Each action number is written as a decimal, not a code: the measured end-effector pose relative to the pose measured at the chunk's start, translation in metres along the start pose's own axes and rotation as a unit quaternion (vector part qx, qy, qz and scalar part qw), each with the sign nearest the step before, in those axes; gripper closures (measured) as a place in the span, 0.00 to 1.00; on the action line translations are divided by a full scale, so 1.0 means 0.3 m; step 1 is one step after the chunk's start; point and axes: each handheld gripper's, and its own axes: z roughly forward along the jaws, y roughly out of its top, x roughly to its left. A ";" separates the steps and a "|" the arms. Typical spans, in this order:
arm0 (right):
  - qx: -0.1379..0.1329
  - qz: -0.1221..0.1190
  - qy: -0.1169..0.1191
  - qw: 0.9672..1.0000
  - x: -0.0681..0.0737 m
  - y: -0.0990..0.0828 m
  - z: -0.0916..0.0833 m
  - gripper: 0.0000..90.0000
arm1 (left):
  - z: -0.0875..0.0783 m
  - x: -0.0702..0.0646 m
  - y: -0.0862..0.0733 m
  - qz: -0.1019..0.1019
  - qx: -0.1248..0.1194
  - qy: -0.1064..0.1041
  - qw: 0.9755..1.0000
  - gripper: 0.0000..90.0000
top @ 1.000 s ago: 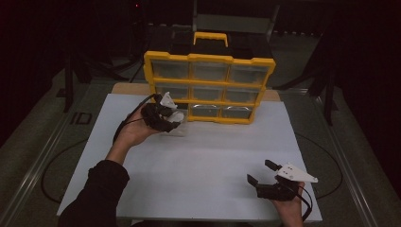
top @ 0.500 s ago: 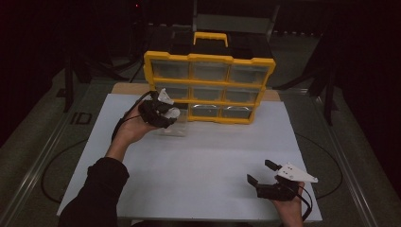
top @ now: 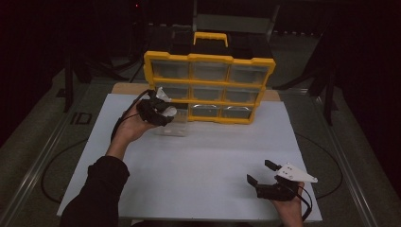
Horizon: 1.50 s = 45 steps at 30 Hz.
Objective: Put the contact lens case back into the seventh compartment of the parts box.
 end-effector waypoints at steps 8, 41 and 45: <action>0.001 0.001 0.000 1.000 0.000 0.000 0.000 0.09 | 0.017 0.003 -0.003 -0.009 0.007 0.002 1.000 0.55; 0.001 0.002 0.000 1.000 0.001 -0.001 0.001 0.09 | -0.043 0.003 -0.055 -0.052 -0.030 0.039 0.997 0.00; 0.002 0.001 0.000 1.000 0.002 -0.001 0.002 0.09 | -0.069 -0.013 -0.081 -0.048 -0.044 0.040 0.997 0.00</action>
